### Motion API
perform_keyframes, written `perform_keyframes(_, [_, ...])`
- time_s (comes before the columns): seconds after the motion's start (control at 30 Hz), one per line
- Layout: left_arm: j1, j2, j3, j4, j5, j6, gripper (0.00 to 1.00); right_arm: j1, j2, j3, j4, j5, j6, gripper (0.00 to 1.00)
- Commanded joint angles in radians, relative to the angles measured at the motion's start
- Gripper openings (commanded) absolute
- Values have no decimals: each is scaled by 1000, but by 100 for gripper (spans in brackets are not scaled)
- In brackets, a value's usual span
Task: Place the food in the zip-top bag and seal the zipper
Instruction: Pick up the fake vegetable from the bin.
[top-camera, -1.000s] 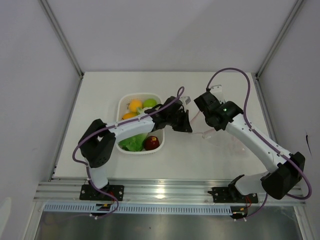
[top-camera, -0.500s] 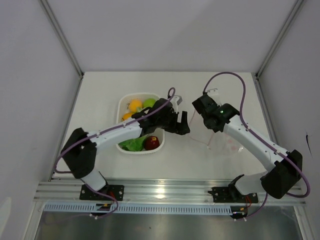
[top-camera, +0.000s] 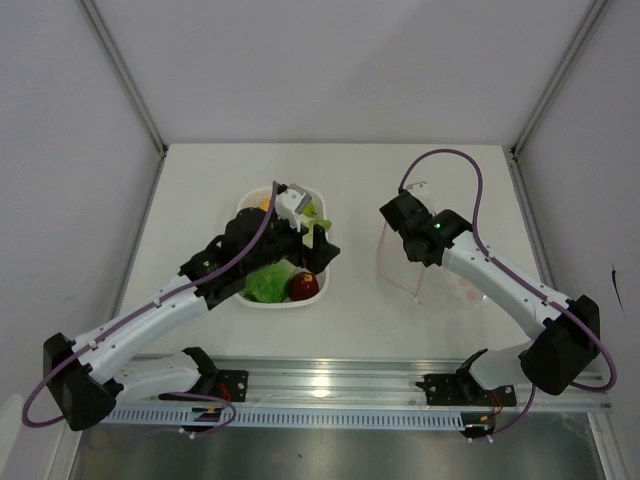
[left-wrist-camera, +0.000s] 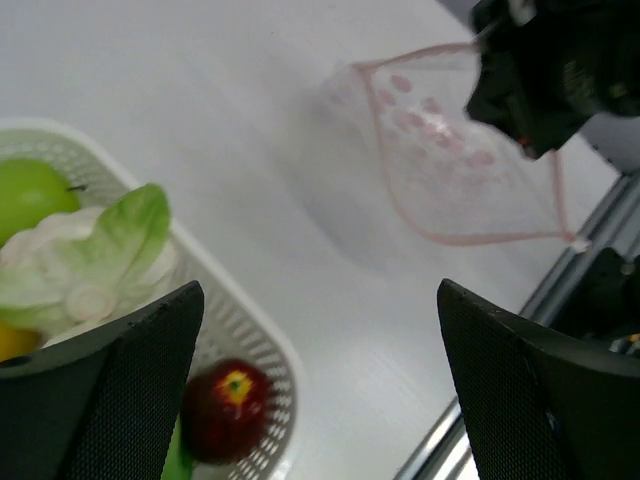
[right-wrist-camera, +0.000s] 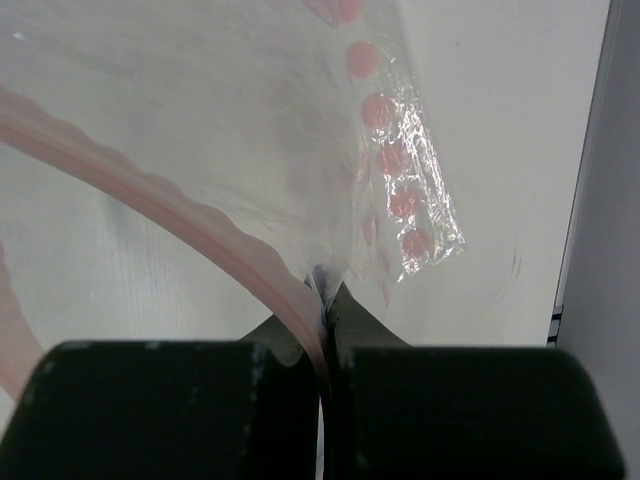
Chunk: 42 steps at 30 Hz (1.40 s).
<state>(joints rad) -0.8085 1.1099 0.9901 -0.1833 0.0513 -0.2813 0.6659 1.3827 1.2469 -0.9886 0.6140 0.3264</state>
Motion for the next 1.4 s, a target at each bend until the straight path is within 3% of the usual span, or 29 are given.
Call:
perform_keyframes(0.0, [76, -77, -99, -63, -2, 165, 99, 12, -8, 8, 33, -17, -13, 0])
perform_keyframes(0.13, [207, -136, -171, -142, 1, 157, 99, 23, -13, 13, 31, -36, -20, 0])
perform_keyframes(0.3, [330, -65, -116, -349, 4, 117, 99, 38, -11, 20, 31, -45, -23, 0])
perform_keyframes(0.63, [354, 5, -177, -390, 133, 56, 99, 50, -13, 8, 47, -60, -41, 0])
perform_keyframes(0.97, [354, 105, -189, -381, -4, 11, 96, 51, -8, 0, 56, -65, -41, 0])
perform_keyframes(1.1, [354, 165, -194, -392, -15, 5, 82, 51, -7, 0, 56, -62, -46, 0])
perform_keyframes(1.2, [354, 160, -202, -381, -25, -1, 59, 51, -5, 2, 56, -59, -49, 0])
perform_keyframes(1.23, [354, 147, -205, -383, -31, -2, 43, 51, -5, 3, 56, -57, -49, 0])
perform_keyframes(1.3, [354, 133, -200, -381, -47, -2, 26, 51, -2, 5, 56, -57, -50, 0])
perform_keyframes(1.37, [354, 110, -196, -389, -47, -4, 16, 51, -1, 9, 54, -60, -49, 0])
